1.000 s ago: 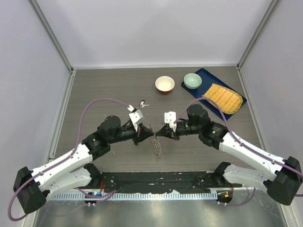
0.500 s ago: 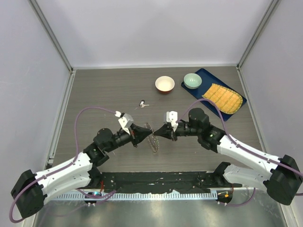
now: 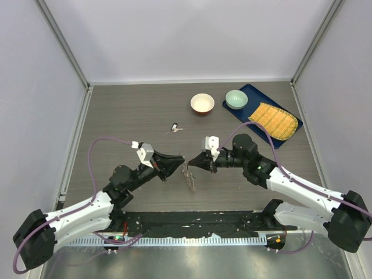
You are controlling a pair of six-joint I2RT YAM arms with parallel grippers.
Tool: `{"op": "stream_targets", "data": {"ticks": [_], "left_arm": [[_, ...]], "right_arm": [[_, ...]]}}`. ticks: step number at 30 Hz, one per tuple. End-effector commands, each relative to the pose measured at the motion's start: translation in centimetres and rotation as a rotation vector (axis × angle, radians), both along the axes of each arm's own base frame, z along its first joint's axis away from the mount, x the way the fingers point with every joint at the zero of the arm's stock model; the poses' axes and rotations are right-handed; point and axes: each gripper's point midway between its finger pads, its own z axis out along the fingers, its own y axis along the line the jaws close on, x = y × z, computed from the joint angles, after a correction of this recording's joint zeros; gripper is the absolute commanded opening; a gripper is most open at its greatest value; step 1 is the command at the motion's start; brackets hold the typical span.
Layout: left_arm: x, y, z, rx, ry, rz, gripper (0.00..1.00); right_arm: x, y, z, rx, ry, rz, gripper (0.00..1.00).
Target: Put the keys on the keyring
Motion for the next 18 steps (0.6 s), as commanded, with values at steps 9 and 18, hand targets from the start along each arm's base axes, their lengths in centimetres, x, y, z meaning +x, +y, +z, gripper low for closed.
{"op": "stream_targets", "data": {"ticks": [9, 18], "left_arm": [[0.3, 2.0, 3.1, 0.013, -0.065, 0.084, 0.25], [0.2, -0.8, 0.4, 0.256, -0.061, -0.099, 0.33]], "right_arm": [[0.7, -0.7, 2.2, -0.043, -0.098, -0.034, 0.01], [0.3, -1.1, 2.3, -0.079, -0.106, -0.018, 0.01]]}}
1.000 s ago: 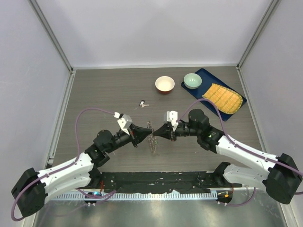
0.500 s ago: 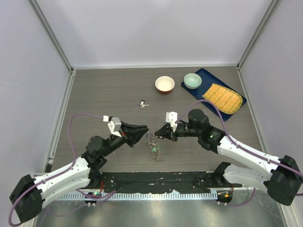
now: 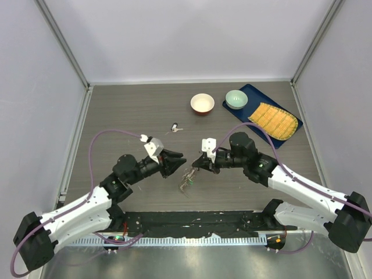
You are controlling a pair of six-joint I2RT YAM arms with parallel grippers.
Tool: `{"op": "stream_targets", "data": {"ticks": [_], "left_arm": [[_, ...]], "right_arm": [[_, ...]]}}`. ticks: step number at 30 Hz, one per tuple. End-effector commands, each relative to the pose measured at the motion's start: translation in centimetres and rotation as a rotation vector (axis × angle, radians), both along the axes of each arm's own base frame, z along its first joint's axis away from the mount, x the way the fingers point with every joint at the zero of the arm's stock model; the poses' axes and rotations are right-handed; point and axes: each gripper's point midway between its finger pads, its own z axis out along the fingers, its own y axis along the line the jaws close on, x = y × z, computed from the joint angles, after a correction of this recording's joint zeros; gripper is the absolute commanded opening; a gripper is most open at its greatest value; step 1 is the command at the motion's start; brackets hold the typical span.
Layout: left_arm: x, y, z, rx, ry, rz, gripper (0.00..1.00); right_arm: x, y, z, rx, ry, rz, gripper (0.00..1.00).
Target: Put the keys on the keyring
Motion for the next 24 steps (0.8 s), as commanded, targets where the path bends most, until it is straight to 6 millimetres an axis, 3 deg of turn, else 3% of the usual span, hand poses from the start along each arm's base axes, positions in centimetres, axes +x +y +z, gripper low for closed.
{"op": "stream_targets", "data": {"ticks": [1, 7, 11, 16, 24], "left_arm": [[-0.4, -1.1, -0.9, 0.128, -0.031, -0.151, 0.35], [-0.6, -1.2, -1.6, 0.181, -0.14, -0.27, 0.4], [-2.0, -1.7, -2.6, 0.205, -0.185, -0.381, 0.43], [-2.7, -2.6, -2.3, 0.186, -0.226, -0.473, 0.46], [-2.4, -3.8, -2.2, 0.197, -0.213, -0.547, 0.39]], "right_arm": [[-0.1, 0.1, 4.1, 0.063, -0.098, 0.023, 0.01], [-0.7, -0.2, 4.3, 0.038, -0.1, 0.046, 0.01], [-1.0, -0.3, 4.3, 0.035, -0.097, 0.061, 0.01], [-1.4, -0.2, 4.2, 0.025, -0.081, 0.087, 0.01], [-1.6, -0.1, 4.5, 0.025, -0.077, 0.098, 0.01]]}}
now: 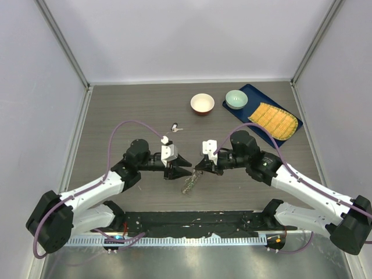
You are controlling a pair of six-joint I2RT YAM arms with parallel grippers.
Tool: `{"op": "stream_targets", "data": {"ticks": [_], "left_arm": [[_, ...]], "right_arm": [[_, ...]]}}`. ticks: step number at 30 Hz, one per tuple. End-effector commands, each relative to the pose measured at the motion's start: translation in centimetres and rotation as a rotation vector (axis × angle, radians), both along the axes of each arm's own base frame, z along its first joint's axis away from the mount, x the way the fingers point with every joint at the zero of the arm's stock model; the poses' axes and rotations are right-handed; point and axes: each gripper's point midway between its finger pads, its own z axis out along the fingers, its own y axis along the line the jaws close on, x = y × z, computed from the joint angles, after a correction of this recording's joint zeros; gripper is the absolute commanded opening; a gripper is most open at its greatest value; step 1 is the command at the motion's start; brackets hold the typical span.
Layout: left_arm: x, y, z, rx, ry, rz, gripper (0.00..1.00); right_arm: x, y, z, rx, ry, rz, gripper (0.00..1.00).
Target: Put the keys on the keyring
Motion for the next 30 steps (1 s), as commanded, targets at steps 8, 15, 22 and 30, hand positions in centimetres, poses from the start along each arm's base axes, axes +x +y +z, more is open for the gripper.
{"op": "stream_targets", "data": {"ticks": [8, 15, 22, 30], "left_arm": [[0.1, -1.3, 2.7, -0.05, -0.048, -0.089, 0.28], [-0.1, -1.4, 2.3, -0.038, -0.013, -0.105, 0.23], [-0.2, -1.5, 2.0, -0.029, 0.014, -0.115, 0.08], [1.4, -0.8, 3.3, -0.066, 0.014, 0.049, 0.0]], "right_arm": [[-0.1, 1.0, 3.9, 0.089, -0.076, 0.05, 0.01], [-0.1, 1.1, 3.8, 0.089, -0.074, 0.053, 0.01], [0.1, 1.1, 3.8, 0.087, -0.074, 0.045, 0.01], [0.1, 0.5, 3.9, 0.085, -0.09, 0.017, 0.01]]}}
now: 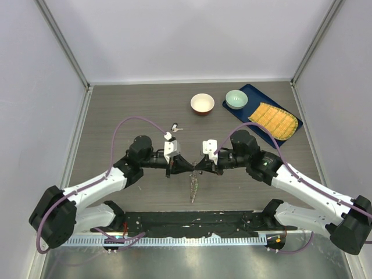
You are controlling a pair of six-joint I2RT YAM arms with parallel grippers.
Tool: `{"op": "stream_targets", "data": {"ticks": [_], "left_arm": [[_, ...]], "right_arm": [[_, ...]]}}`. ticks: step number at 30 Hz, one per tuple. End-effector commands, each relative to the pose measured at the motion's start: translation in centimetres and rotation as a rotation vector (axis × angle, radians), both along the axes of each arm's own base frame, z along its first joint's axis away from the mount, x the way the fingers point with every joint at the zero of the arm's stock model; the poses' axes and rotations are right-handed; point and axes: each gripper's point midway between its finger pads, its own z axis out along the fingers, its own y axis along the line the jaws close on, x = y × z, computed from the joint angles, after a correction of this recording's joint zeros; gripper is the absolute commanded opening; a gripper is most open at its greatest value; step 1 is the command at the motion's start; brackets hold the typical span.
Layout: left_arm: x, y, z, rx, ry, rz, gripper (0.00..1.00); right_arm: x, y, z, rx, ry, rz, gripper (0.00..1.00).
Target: Put the keys on the keyring
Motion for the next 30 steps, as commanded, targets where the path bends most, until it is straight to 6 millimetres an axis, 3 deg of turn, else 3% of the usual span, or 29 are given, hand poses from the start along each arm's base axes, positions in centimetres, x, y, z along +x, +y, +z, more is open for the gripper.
{"op": "stream_targets", "data": {"ticks": [1, 12, 17, 25, 30], "left_arm": [[1.5, 0.4, 3.5, -0.088, -0.054, 0.126, 0.0], [3.1, 3.9, 7.9, -0.315, -0.085, 0.417, 0.0], [2.8, 4.3, 10.0, -0.451, -0.056, 0.435, 0.0], [3.0, 3.4, 9.9, -0.496, -0.02, 0.418, 0.0], [3.4, 3.8, 9.5, -0.484, -0.035, 0.452, 0.0]], "right_arm": [[0.5, 0.4, 3.7, 0.083, -0.099, -0.003, 0.01], [0.5, 0.6, 2.7, 0.072, -0.08, 0.004, 0.01], [0.4, 1.3, 2.3, 0.096, -0.052, 0.016, 0.01], [1.0, 2.0, 3.0, 0.148, -0.059, -0.009, 0.01], [2.9, 0.6, 4.1, 0.185, -0.109, -0.168, 0.18]]}}
